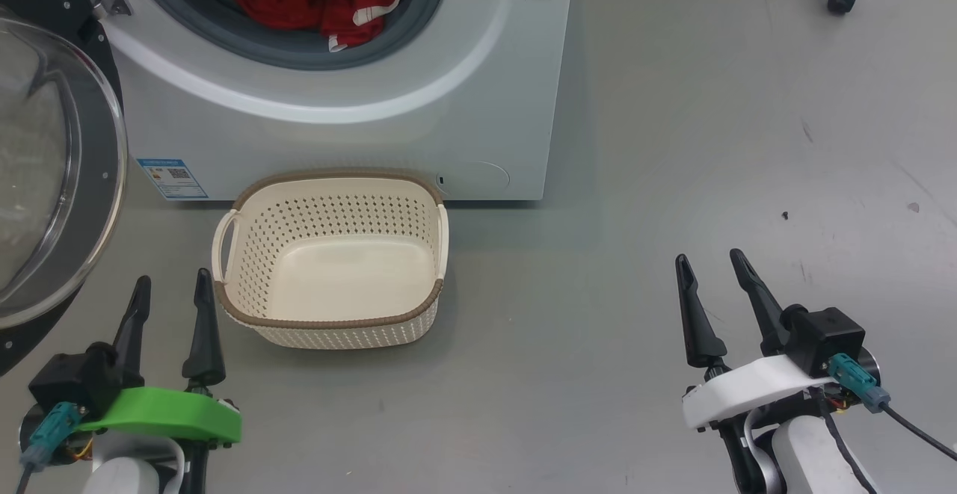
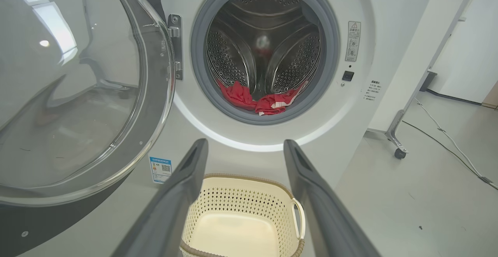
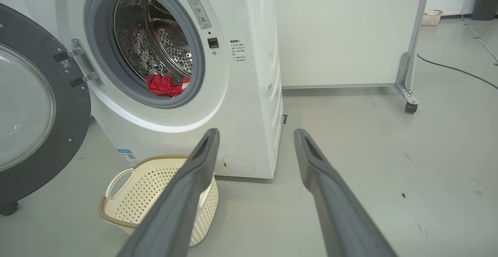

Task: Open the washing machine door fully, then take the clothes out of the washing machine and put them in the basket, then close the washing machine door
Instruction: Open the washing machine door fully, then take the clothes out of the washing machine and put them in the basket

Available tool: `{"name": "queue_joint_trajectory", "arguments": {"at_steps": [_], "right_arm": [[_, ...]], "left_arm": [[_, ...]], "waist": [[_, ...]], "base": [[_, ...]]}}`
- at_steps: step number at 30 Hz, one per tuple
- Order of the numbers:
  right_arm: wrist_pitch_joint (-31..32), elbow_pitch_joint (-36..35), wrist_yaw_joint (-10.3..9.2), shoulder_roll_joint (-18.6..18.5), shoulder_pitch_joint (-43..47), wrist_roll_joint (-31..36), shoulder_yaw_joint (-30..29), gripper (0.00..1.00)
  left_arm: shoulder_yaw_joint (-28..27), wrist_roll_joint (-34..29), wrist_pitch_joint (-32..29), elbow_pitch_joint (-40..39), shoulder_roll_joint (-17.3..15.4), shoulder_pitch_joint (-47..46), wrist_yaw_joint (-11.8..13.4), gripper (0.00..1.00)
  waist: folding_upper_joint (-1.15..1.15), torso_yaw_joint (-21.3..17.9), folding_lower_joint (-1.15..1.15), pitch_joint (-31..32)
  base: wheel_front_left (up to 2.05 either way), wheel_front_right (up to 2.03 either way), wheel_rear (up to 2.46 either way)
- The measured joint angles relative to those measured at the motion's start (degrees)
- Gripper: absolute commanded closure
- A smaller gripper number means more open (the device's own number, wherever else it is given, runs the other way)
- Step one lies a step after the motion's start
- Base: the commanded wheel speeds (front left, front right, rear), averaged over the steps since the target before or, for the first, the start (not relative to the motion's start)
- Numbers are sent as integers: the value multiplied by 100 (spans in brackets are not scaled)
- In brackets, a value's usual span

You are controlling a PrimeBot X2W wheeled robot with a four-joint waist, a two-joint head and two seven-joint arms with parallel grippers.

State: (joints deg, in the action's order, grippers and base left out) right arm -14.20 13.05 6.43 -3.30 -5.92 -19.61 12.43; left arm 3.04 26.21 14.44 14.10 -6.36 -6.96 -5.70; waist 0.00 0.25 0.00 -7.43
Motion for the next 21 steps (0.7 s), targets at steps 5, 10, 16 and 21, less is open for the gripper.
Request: {"name": "queue_joint_trajectory", "arguments": {"at_steps": [5,10,16,21], "right_arm": [[0,0,1,2,10,1,0,0],[0,0,3,4,10,1,-4,0],[0,0,3,7,10,2,-19,0],[0,0,4,8,10,9,-22,0]], "left_arm": [[-9,45,0,-15,0,1,-10,0],[14,44,0,-34,-1,1,-14,0],[18,53,0,-36,-2,1,-15,0],[68,52,0,-75,-24,3,-18,0]], "waist": [[0,-5,0,-12],[0,-4,0,-27],[0,8,0,-42],[0,10,0,-53]], "base": [[0,0,0],[0,0,0],[0,0,0],[1,-1,0]]}}
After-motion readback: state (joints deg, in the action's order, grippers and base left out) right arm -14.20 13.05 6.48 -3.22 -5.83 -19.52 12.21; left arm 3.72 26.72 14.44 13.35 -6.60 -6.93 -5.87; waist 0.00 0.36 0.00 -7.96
